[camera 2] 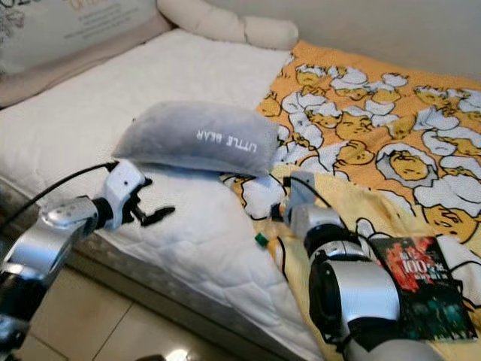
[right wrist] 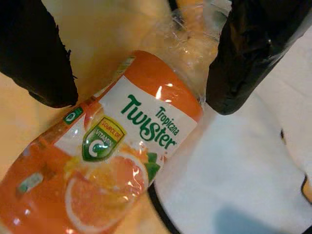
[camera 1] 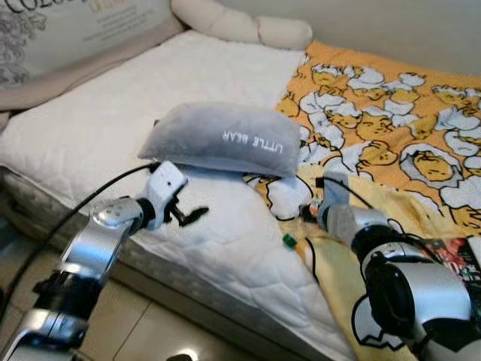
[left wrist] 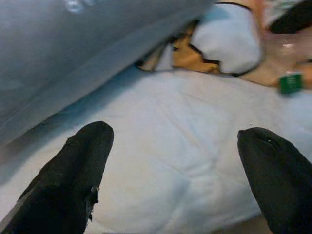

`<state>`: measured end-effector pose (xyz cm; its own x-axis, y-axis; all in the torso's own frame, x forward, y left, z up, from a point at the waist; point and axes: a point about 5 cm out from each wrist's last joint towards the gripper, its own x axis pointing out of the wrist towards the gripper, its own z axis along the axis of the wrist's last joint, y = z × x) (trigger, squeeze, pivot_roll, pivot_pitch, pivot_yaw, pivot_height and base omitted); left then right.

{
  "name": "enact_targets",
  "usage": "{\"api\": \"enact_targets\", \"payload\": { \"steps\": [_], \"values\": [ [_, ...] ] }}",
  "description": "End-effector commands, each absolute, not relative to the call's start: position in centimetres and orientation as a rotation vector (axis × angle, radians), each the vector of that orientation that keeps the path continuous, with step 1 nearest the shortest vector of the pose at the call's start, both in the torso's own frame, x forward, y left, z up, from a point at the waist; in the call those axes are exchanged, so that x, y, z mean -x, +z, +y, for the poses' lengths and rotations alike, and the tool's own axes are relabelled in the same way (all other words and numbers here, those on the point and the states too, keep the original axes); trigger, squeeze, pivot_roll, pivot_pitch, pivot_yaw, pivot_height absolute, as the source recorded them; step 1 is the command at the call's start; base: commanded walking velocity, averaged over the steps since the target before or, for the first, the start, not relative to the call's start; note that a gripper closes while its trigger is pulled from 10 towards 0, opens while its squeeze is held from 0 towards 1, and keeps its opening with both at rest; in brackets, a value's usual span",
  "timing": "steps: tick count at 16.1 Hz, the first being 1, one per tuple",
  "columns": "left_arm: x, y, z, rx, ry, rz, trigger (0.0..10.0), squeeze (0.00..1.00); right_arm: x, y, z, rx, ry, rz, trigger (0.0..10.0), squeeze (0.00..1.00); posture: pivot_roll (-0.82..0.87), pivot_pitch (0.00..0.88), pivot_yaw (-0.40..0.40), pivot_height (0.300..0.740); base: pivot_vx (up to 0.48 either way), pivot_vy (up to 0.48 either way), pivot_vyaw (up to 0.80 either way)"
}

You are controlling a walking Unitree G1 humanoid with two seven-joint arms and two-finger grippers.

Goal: Clean up the room

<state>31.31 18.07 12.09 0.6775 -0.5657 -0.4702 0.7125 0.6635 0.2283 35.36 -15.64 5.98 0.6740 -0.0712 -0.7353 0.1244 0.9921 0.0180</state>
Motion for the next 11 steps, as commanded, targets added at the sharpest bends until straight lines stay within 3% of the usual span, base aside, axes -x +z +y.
{"api": "enact_targets", "payload": {
  "steps": [1,3,4,5,6,11],
  "values": [
    [-30.7,11.8,17.6,-0.444,-0.785,0.403,10.0,0.0,-34.8,5.1,-15.9,-0.107,-0.148,0.848,10.0,0.0,0.07,0.0,-0.019,0.74,0.0,0.0,0.0],
    [-29.8,11.7,17.6,-0.452,-0.807,0.421,10.0,0.0,-34.0,4.2,-16.0,-0.149,-0.194,0.88,10.0,0.0,0.08,0.0,-0.021,0.74,0.0,0.0,0.0],
    [-29.5,11.7,17.6,-0.448,-0.808,0.426,10.0,0.0,-33.9,4.0,-16.1,-0.164,-0.21,0.884,7.8,0.0,0.09,0.0,-0.022,0.74,0.0,0.0,0.0],
    [-29.2,11.8,17.7,-0.446,-0.805,0.433,10.0,0.0,-33.7,3.7,-15.9,-0.181,-0.212,0.886,0.5,0.0,0.09,0.0,-0.023,0.74,0.0,0.0,0.0],
    [-29.0,11.8,17.8,-0.444,-0.802,0.44,10.0,0.0,-33.5,3.5,-15.7,-0.211,-0.208,0.891,0.0,0.0,0.09,0.0,-0.023,0.74,0.0,0.0,0.0],
    [-28.4,11.9,17.4,-0.423,-0.817,0.444,10.0,0.0,-33.3,3.1,-15.6,-0.45,-0.258,0.879,0.0,0.0,0.08,0.0,-0.019,0.74,0.0,0.0,0.0]
  ]
}}
